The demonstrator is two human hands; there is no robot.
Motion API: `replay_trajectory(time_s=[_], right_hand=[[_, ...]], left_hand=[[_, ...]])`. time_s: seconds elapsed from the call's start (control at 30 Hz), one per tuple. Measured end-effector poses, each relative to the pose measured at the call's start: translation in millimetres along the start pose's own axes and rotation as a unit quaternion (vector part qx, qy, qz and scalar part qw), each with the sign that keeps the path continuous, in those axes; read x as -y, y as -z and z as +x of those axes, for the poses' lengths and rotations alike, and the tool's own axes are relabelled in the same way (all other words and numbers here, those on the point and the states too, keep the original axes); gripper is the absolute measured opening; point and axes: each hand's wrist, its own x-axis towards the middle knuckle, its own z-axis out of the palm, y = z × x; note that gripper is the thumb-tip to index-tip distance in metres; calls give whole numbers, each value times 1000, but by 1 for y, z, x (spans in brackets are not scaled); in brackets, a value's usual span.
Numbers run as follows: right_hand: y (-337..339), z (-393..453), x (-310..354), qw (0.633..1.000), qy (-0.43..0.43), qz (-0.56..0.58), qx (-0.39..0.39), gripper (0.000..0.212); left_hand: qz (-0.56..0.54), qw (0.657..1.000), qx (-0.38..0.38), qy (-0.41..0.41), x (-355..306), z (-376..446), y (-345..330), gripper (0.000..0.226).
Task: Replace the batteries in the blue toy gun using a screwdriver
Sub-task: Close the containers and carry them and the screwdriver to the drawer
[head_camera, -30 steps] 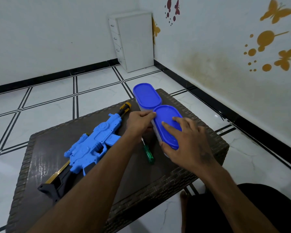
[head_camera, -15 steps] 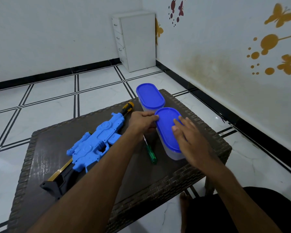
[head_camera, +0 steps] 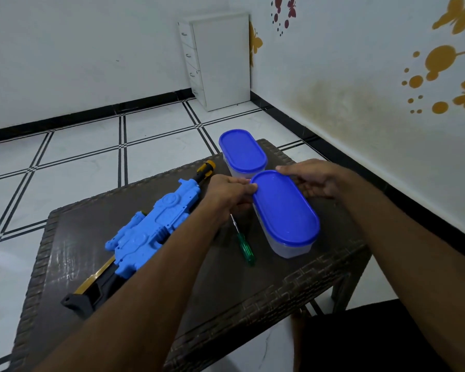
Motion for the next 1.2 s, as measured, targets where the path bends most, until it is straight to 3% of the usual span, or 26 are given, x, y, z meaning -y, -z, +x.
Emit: replay_trajectory(time_s=[0.07, 0.33, 0.53, 0.67, 0.87, 1.03, 1.2], right_hand=[[5, 10, -2, 1000, -26, 5, 15, 43], [-4, 14, -1, 999, 20, 2, -38, 29], [-18, -2, -11, 984, 107, -62, -129, 35], [-15, -28, -23, 986, 114, -46, -114, 35], [0, -77, -51, 993, 24, -113, -25, 44], [6, -103, -62, 998, -6, -25, 60, 42], [3, -103, -68, 998, -8, 33, 52, 34]], left_hand=[[-2, 1000, 3, 6, 1, 1, -1, 16], [-69, 997, -12, 39, 8, -3, -3, 9], [-32, 997, -55, -32, 11, -8, -13, 6], [-28, 997, -49, -44, 32, -38, -13, 22], [-29, 997, 63, 29, 45, -92, -19, 45], [-94, 993, 59, 39, 51, -104, -28, 43], [-112, 993, 29, 32, 52, -98, -35, 43]])
